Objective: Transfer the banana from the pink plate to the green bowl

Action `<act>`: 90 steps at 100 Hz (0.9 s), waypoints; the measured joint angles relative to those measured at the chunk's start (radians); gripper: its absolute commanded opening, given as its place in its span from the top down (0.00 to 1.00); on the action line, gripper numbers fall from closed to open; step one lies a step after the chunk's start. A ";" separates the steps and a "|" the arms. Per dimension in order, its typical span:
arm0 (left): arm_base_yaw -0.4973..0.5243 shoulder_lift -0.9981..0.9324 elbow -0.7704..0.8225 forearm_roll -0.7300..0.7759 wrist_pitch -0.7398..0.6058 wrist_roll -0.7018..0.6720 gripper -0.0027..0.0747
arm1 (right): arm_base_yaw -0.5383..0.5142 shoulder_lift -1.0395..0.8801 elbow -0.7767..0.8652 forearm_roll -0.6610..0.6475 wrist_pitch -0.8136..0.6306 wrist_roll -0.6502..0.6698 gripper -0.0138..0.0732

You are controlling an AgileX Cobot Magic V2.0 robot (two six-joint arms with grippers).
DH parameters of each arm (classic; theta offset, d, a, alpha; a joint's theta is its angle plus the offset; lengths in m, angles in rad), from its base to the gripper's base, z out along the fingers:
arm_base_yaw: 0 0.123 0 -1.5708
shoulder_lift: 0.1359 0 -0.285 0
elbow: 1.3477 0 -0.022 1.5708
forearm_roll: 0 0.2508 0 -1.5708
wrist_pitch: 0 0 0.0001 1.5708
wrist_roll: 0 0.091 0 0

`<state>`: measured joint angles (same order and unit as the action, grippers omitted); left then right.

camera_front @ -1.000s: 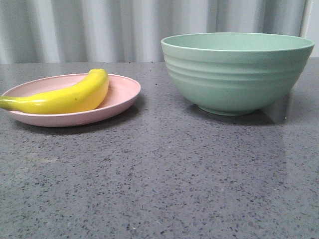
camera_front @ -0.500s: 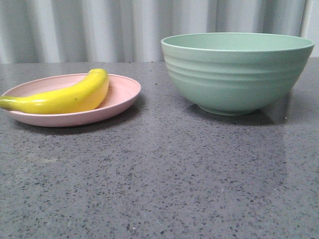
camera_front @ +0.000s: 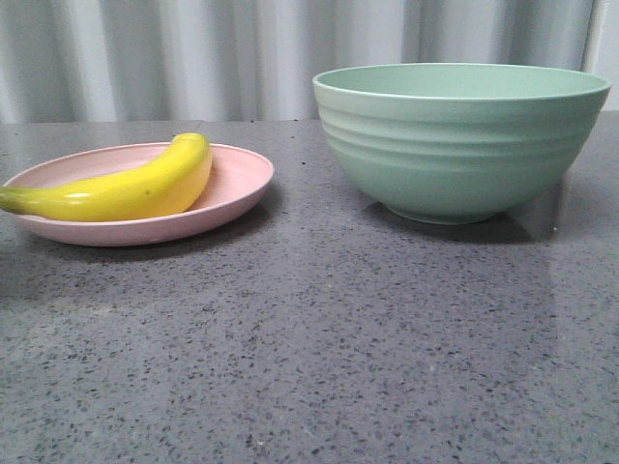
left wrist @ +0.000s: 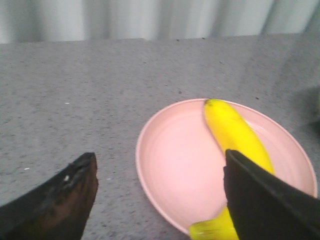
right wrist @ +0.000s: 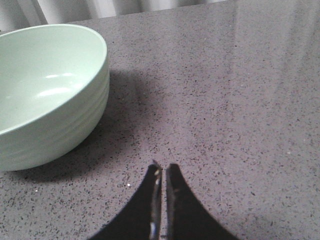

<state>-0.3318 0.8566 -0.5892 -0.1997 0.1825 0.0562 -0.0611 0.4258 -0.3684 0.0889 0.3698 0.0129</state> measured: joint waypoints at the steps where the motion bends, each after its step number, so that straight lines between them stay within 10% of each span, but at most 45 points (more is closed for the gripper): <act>1: -0.006 0.007 -0.008 0.000 0.003 0.000 0.34 | 0.000 0.000 0.000 0.000 0.000 0.000 0.93; 32: -0.188 0.320 -0.197 0.014 0.124 0.000 0.34 | 0.000 0.000 0.000 0.000 0.000 0.000 0.93; 90: -0.222 0.557 -0.377 0.020 0.383 0.102 0.34 | 0.000 0.000 0.000 0.000 0.000 0.000 0.93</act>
<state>-0.5534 1.4132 -0.9658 -0.1792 0.5652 0.1580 -0.0611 0.4258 -0.3684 0.0889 0.3698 0.0129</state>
